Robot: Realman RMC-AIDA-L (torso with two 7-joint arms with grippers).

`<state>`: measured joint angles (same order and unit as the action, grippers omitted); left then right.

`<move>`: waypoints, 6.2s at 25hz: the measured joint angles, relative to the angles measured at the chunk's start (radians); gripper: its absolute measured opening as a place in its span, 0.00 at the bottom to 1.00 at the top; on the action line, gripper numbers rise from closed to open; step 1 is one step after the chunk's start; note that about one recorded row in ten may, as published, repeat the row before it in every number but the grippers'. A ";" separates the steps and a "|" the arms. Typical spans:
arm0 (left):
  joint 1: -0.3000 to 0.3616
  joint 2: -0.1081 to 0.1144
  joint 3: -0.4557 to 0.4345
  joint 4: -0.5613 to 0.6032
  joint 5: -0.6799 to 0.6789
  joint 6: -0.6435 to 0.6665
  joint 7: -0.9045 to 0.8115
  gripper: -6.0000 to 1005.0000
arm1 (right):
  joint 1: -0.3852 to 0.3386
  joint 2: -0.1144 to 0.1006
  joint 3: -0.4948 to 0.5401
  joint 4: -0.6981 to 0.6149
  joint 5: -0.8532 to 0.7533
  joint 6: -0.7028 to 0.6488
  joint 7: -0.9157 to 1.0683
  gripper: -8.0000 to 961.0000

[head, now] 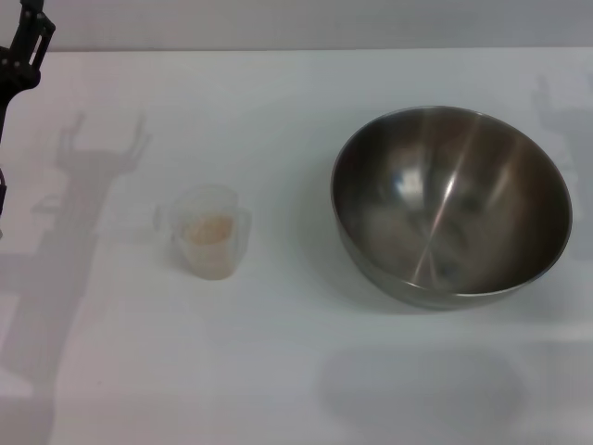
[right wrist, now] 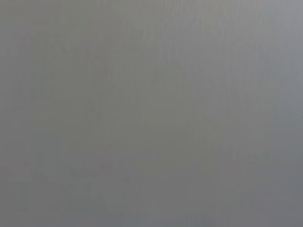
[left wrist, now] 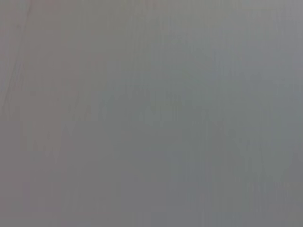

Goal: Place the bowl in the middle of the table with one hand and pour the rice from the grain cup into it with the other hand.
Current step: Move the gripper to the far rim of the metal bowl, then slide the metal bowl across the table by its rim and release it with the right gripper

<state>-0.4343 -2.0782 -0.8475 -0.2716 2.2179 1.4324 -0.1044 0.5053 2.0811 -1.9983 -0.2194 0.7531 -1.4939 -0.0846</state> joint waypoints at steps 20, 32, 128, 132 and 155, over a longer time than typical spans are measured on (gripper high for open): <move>-0.009 0.008 -0.001 0.012 0.004 0.001 0.016 0.86 | -0.239 0.002 0.133 -0.822 -0.098 0.949 -0.142 0.66; -0.006 0.007 -0.018 0.015 -0.004 -0.002 0.017 0.86 | -0.260 -0.005 0.488 -1.428 -0.100 2.236 -0.143 0.65; -0.016 0.007 -0.102 0.011 -0.004 0.008 0.017 0.86 | 0.175 -0.012 0.806 -0.932 -0.059 3.085 -0.713 0.02; -0.015 0.007 -0.102 0.013 -0.004 0.008 0.017 0.86 | 0.183 -0.007 0.788 -0.931 -0.082 3.080 -0.712 0.02; -0.004 0.007 -0.105 0.012 -0.004 0.016 0.014 0.86 | 0.194 -0.005 0.705 -0.983 -0.101 3.057 -0.689 0.30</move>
<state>-0.4379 -2.0709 -0.9526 -0.2592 2.2143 1.4482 -0.0904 0.6993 2.0762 -1.2931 -1.2020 0.6518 1.5629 -0.7734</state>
